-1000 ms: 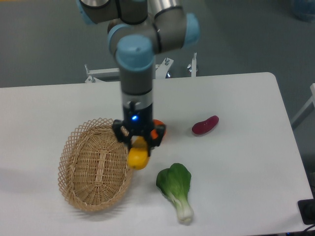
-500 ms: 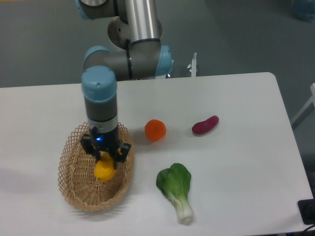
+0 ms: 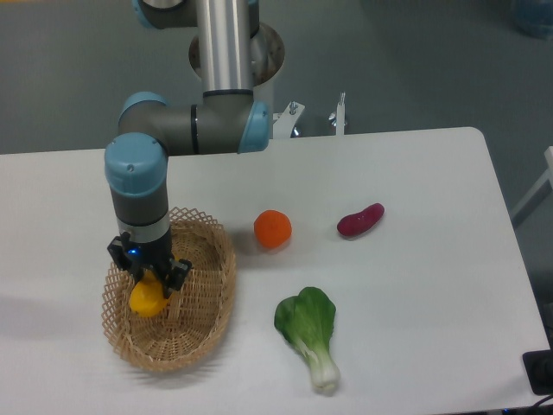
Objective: Place the mango in the basket
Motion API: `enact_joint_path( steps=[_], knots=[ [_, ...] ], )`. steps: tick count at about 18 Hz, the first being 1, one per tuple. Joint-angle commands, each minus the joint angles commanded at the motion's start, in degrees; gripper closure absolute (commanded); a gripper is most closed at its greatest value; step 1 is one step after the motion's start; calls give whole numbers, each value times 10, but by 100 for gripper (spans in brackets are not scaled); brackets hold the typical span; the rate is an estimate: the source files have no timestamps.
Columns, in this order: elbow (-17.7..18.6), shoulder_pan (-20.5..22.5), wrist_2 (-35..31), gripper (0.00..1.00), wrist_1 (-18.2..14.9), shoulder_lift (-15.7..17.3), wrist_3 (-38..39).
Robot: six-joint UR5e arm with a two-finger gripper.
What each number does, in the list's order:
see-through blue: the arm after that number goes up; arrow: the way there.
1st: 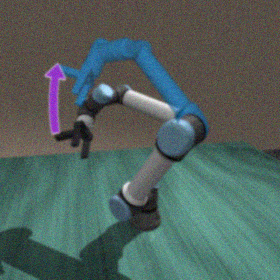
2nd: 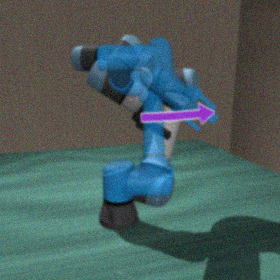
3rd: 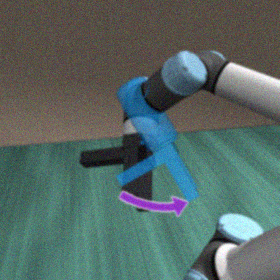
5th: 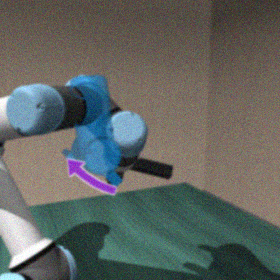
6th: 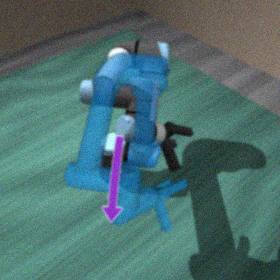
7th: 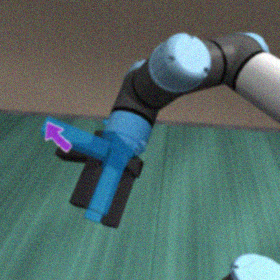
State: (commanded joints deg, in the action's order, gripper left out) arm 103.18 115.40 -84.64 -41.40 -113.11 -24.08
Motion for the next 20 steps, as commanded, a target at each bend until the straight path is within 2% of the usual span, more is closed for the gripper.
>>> enact_joint_path(
  steps=[1, 2, 3, 5, 10, 15, 18, 20],
  knots=[
    [-4, -1, 0, 41, 0, -2, -1],
    [-5, -1, 0, 31, 0, -3, -2],
    [-6, -1, -1, 16, 0, -3, -2],
    [-7, -1, -2, 0, 0, -3, -2],
    [-18, 3, -3, 0, -3, 0, -2],
    [-34, 53, -25, 0, -6, 30, -2],
    [-40, 97, -38, 0, -34, 59, -15],
    [-55, 124, -40, 0, -61, 69, -48]
  ],
)
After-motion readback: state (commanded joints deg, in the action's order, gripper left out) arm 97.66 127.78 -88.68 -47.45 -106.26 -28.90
